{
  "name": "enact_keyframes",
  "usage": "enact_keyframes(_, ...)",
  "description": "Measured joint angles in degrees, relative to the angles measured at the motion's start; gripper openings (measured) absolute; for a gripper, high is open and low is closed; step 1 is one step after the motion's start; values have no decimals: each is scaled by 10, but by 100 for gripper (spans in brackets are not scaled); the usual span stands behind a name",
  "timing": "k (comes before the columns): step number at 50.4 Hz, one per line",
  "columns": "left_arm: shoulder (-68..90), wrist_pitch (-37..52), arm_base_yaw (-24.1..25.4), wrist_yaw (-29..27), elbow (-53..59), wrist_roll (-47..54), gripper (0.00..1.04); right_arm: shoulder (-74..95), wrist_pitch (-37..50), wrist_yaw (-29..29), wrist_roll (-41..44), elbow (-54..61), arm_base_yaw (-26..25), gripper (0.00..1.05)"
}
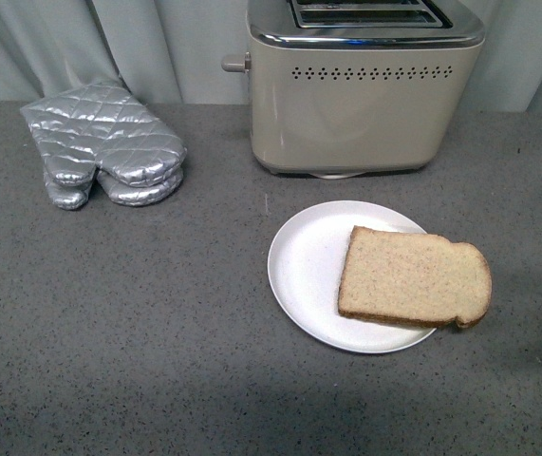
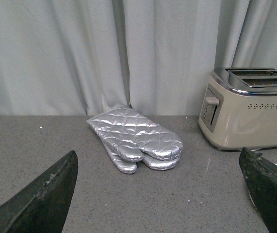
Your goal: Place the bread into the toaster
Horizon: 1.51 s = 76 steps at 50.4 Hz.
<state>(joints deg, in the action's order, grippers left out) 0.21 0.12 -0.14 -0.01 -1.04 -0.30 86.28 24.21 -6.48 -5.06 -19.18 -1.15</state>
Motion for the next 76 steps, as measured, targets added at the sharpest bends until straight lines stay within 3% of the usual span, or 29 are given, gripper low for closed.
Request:
enact_keyframes(9,0,0,0,0,0,0,98,136,-9,-73,-63,-79,18,95)
enact_keyframes(28,0,0,0,0,0,0,98,249,-19,-101,-139,-160,50,95)
enact_keyframes(29,0,0,0,0,0,0,98,280,-31,-103,-183,-192,73,55)
enact_keyframes(37,0,0,0,0,0,0,98,282,-50,-101,-194,-204,84,27)
enact_keyframes(48,0,0,0,0,0,0,98,263,-82,-107,-207,-205,86,0)
enact_keyframes(62,0,0,0,0,0,0,98,130,-131,-146,-264,-192,78,1)
enact_keyframes(76,0,0,0,0,0,0,98,-35,-165,-45,-434,-190,90,1)
